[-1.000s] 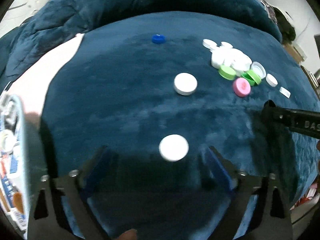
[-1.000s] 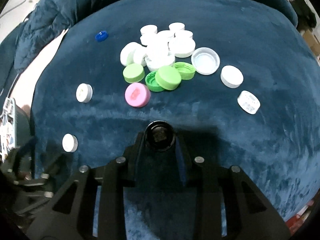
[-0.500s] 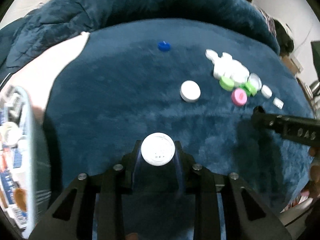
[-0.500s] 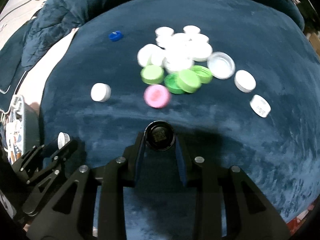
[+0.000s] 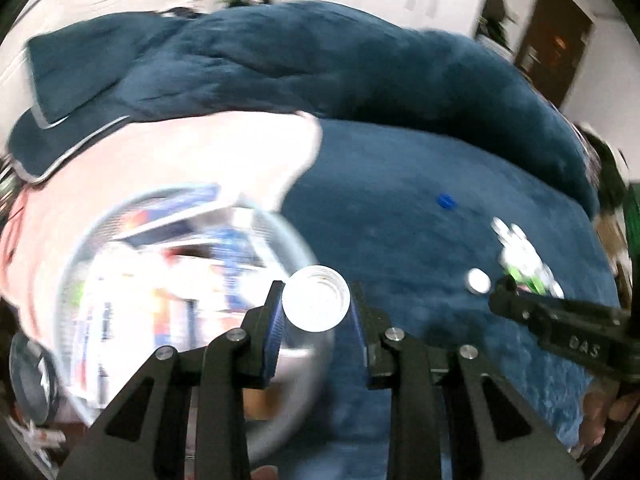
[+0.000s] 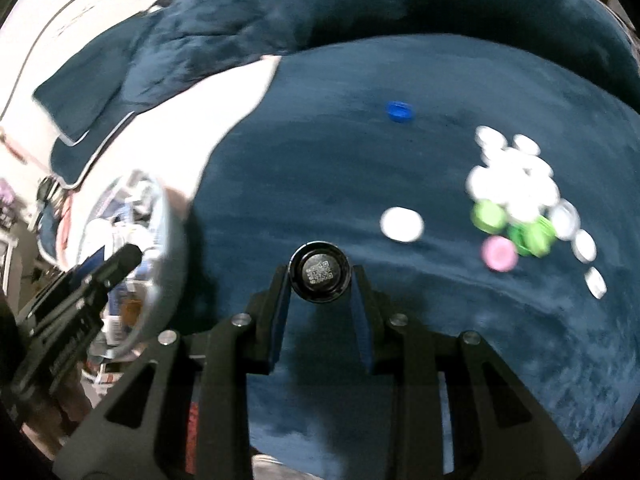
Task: Organize objects
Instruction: 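Carry both caps over the basket and open both tools to drop them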
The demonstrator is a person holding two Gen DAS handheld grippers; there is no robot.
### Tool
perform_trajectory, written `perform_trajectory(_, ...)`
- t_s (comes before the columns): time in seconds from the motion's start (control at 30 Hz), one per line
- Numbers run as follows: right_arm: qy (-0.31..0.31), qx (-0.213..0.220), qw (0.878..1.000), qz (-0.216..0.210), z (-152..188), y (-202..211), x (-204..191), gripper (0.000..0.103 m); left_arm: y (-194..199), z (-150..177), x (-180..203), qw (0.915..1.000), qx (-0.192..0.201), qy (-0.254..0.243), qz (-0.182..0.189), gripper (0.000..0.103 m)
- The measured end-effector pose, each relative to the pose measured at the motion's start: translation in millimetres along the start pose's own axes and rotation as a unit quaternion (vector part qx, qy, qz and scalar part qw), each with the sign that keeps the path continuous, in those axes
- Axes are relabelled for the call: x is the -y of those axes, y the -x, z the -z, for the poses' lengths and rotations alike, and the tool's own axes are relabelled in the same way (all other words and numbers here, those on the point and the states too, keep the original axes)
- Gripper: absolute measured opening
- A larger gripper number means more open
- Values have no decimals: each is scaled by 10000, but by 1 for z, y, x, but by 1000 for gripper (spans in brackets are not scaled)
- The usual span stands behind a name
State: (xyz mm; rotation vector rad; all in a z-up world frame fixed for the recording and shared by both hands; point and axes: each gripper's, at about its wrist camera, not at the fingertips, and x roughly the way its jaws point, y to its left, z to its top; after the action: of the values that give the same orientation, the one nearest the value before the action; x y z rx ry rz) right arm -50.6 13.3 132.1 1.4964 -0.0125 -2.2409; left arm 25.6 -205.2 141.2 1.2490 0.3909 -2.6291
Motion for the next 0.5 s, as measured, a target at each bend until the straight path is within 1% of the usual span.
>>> perform_trajectory(0.13, 266, -30, 9993, -260, -10, -9, -46, 31, 13, -5, -60, 9979, 129, 557, -289, 31)
perform_trajectory(0.23, 461, -43, 9976, -516, -18, -14, -76, 31, 20, -6, -94, 9949, 194, 871, -468, 31)
perform_trajectory(0.3, 625, -42, 9955, -710, -24, -19, -102, 31, 24, -6, -111, 9931, 227, 1010, -545, 31)
perform_trajectory(0.4, 840, -36, 9918, -961, -32, -24, -136, 31, 27, -11, -133, 9912, 243, 1171, -566, 31)
perform_trajectory(0.5, 1104, -88, 9866, -1200, -41, -32, -167, 31, 20, -19, -145, 9906, 210, 1237, -537, 31)
